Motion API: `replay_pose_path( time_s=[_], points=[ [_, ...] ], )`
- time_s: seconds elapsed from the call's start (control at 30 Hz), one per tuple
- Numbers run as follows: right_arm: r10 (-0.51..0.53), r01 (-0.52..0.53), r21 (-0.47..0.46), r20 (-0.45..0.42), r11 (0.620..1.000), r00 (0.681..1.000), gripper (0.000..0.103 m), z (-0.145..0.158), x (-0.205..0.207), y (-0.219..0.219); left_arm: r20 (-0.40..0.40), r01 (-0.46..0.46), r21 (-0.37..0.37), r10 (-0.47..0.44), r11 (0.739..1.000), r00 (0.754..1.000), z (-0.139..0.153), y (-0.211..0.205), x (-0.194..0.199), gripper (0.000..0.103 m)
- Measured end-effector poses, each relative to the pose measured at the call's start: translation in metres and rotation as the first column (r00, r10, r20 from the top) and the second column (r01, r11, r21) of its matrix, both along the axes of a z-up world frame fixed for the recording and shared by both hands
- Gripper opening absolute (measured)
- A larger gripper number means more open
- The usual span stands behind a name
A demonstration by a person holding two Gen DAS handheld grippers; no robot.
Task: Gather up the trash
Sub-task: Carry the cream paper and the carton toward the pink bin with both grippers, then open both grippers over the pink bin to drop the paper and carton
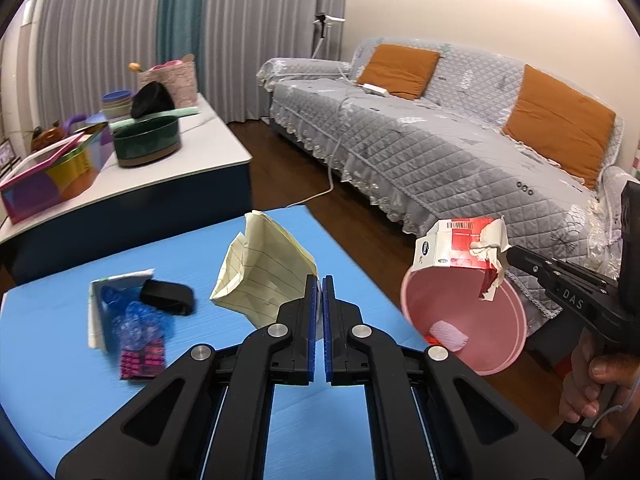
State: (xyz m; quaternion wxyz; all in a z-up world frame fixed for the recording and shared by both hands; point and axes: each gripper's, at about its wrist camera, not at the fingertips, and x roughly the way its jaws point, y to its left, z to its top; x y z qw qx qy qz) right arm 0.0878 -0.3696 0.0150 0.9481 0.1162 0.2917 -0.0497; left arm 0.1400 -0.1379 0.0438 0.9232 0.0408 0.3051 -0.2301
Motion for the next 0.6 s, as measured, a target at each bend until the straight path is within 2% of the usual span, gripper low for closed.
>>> replay_pose_path(
  time_s=[0.6],
  points=[
    [-0.186, 0.186, 0.014, 0.006, 0.982, 0.983, 0.001, 0.003, -0.030, -0.077, 0.016, 0.171, -0.025, -0.171, 0.985, 0.985, 0.003, -0.072, -0.019, 0.003]
  ],
)
